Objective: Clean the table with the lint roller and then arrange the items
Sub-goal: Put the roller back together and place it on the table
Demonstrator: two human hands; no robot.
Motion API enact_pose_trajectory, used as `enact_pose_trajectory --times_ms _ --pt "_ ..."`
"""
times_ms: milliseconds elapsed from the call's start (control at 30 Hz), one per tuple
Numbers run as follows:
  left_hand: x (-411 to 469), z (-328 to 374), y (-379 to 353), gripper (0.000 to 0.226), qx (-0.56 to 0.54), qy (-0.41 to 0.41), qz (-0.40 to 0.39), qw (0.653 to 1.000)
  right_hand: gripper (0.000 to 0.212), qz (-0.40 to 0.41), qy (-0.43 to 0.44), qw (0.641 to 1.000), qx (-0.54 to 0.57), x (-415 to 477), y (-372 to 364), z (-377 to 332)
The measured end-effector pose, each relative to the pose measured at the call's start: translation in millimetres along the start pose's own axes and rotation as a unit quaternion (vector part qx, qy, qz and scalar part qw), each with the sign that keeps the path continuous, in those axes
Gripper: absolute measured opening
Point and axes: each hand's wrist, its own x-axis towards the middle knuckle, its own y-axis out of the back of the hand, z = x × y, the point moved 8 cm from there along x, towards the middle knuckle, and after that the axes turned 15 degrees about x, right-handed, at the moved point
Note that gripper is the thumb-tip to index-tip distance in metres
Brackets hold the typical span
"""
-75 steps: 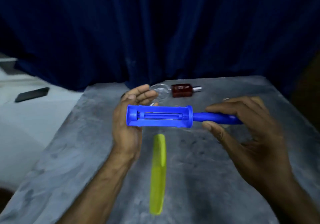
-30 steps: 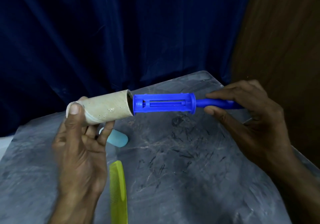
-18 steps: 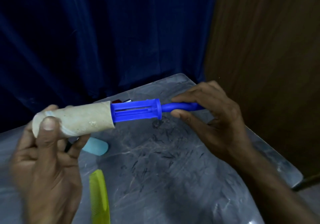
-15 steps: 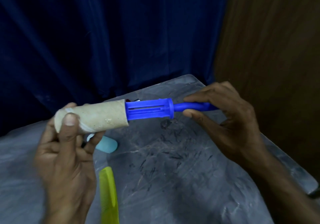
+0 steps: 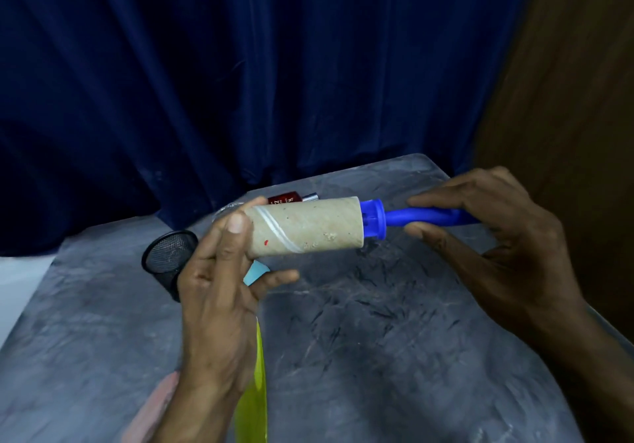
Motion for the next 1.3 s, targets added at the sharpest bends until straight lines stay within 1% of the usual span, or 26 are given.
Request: enact_pose_trajectory --times_ms 33,67,167,300,433,567,667,733,800,833,867,933,967,1000,1033,1100,1133,1167,1233,1300 --pt "1.5 -0.1 3.7 0.039 0.005 0.006 0.005 1.000 0.023 -0.004 0.001 1.000 -0.004 0.3 -0.3 1.4" --pt "3.2 -1.0 5.9 0.041 0.025 0.004 -0.003 1.000 0.023 -0.001 -0.003 1.000 -0.019 1.3 -0.5 4.9" --pt "7.9 5.5 9.3 0.058 0.056 -0.014 -0.013 0.998 0.023 -0.004 0.014 0.999 -0.037 2.8 -1.7 4.2" --pt "12.3 13.2 12.5 0.065 0.048 -0.031 -0.016 0.998 0.023 -0.011 0.002 1.000 -0.017 7.1 -1.8 5.0" --pt "10.1 18.7 3.3 0.073 0.051 -0.055 -0.050 0.996 0.023 -0.018 -0.014 1.000 0.011 7.0 -8.9 4.3" --pt "7.5 18.9 -1.8 0.080 0.042 -0.068 -0.085 0.993 0.023 -0.031 -0.008 0.999 0.015 11.2 -3.0 4.9" --pt "6.9 25.3 -2.1 0.078 0.060 -0.116 -0.129 0.983 0.024 -0.045 -0.024 0.998 0.030 13.6 -0.4 9.9" --pt "4.4 31.4 -2.4 0.074 0.101 -0.168 -0.146 0.970 0.025 -0.053 -0.030 0.997 0.040 14.2 -1.9 12.1" --pt "-1.7 37.3 -1.5 0.071 0.156 -0.224 -0.137 0.952 0.025 -0.063 -0.041 0.996 0.053 14.3 -4.5 16.3" --pt "-5.9 40.5 -0.5 0.066 0.195 -0.258 -0.124 0.938 0.024 -0.069 -0.048 0.995 0.055 14.2 -6.5 18.9" --pt "-10.9 44.1 0.7 0.059 0.245 -0.299 -0.104 0.917 0.024 -0.074 -0.053 0.994 0.053 13.7 -9.3 21.9" --pt "-24.3 48.7 3.2 0.036 0.344 -0.389 -0.059 0.853 0.025 -0.073 -0.068 0.994 0.045 10.6 -15.7 30.0" --pt "-31.8 45.0 4.5 0.027 0.362 -0.419 -0.050 0.831 0.025 -0.062 -0.085 0.993 0.049 7.7 -18.6 35.9" --pt "-37.4 37.1 5.7 0.020 0.361 -0.426 -0.053 0.828 0.026 -0.048 -0.108 0.991 0.060 4.0 -21.3 42.7" --pt "-40.0 26.5 5.9 0.018 0.353 -0.410 -0.062 0.839 0.027 -0.034 -0.134 0.988 0.068 -0.4 -24.5 50.0" --pt "-36.7 -1.6 5.1 0.021 0.362 -0.327 -0.077 0.870 0.028 -0.020 -0.183 0.982 0.051 -12.0 -34.1 64.8" --pt "-33.4 -19.2 4.2 0.026 0.386 -0.273 -0.086 0.877 0.028 -0.023 -0.206 0.978 0.036 -19.7 -41.2 72.8" --pt "-30.6 -37.5 2.7 0.032 0.418 -0.224 -0.100 0.875 0.028 -0.029 -0.230 0.972 0.023 -28.1 -49.3 80.7" --pt "-28.5 -68.8 -1.5 0.044 0.490 -0.168 -0.124 0.846 0.026 -0.039 -0.276 0.960 0.004 -45.8 -66.3 93.2" --pt "-29.9 -94.3 -9.3 0.064 0.559 -0.142 -0.154 0.802 0.023 -0.044 -0.298 0.953 -0.033 -60.6 -82.8 99.1"
